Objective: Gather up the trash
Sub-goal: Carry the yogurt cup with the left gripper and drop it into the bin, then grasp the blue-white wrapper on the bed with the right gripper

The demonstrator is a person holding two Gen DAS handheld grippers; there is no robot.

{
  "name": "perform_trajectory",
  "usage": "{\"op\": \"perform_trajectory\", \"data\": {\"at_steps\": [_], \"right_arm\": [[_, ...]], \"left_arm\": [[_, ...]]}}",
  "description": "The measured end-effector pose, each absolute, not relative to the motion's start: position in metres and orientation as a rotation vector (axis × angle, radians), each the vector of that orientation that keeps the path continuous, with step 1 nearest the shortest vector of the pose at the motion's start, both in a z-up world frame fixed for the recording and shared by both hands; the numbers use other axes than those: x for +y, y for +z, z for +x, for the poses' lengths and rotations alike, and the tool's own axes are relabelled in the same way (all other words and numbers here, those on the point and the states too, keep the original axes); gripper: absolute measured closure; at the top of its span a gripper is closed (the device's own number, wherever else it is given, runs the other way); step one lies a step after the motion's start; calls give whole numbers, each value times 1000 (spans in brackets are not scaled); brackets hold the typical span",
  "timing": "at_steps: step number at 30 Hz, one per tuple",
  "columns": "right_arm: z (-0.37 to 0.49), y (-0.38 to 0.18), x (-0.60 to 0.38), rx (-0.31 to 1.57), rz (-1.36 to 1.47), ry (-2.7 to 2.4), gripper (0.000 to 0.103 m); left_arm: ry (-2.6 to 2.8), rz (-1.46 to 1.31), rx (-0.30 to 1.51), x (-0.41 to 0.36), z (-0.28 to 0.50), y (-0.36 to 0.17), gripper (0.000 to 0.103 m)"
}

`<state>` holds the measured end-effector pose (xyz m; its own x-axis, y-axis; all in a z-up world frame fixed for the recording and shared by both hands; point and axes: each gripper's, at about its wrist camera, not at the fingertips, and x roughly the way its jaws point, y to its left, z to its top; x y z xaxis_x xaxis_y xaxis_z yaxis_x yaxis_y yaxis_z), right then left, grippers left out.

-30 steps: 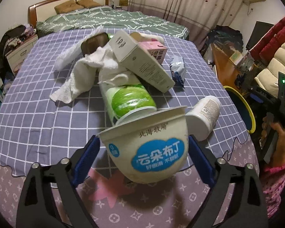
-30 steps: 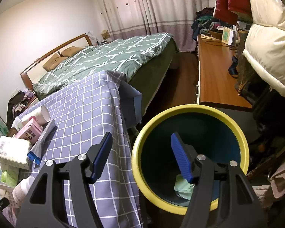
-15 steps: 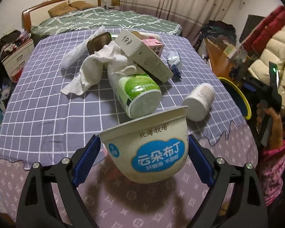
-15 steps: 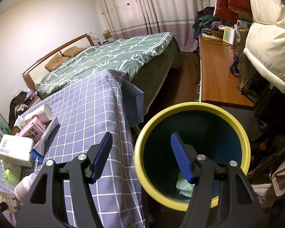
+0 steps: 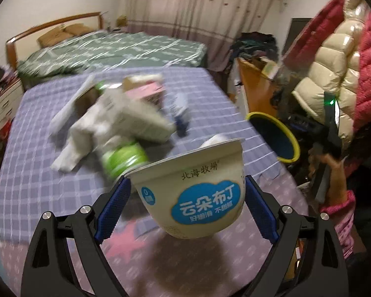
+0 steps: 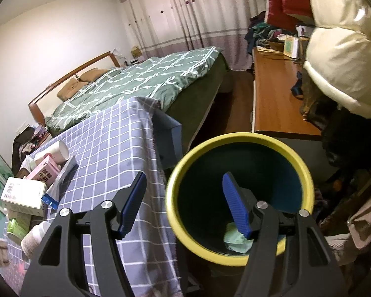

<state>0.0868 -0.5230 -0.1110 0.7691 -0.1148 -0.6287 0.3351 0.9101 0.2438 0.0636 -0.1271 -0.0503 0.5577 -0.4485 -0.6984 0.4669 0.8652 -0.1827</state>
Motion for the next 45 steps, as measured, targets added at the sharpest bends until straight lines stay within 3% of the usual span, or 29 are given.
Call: {"op": "perform_trajectory", "data": {"at_steps": [12, 19, 28, 36, 45], "right_arm": [[26, -106, -574, 587, 365, -373, 42], [-4, -116, -601, 580, 392, -430, 41], [-13, -134, -620, 616, 432, -472, 39], [-11, -138, -616, 625, 446, -465, 36], [-1, -135, -591, 646, 424, -406, 36]], "left_arm": [[-792, 153, 816, -296, 116, -32, 14], [-876, 221, 878, -402, 147, -64, 14], [-897, 277, 948, -482, 166, -103, 13], [-897, 238, 947, -479, 173, -97, 7], [-818, 108, 780, -343, 134, -38, 5]]}}
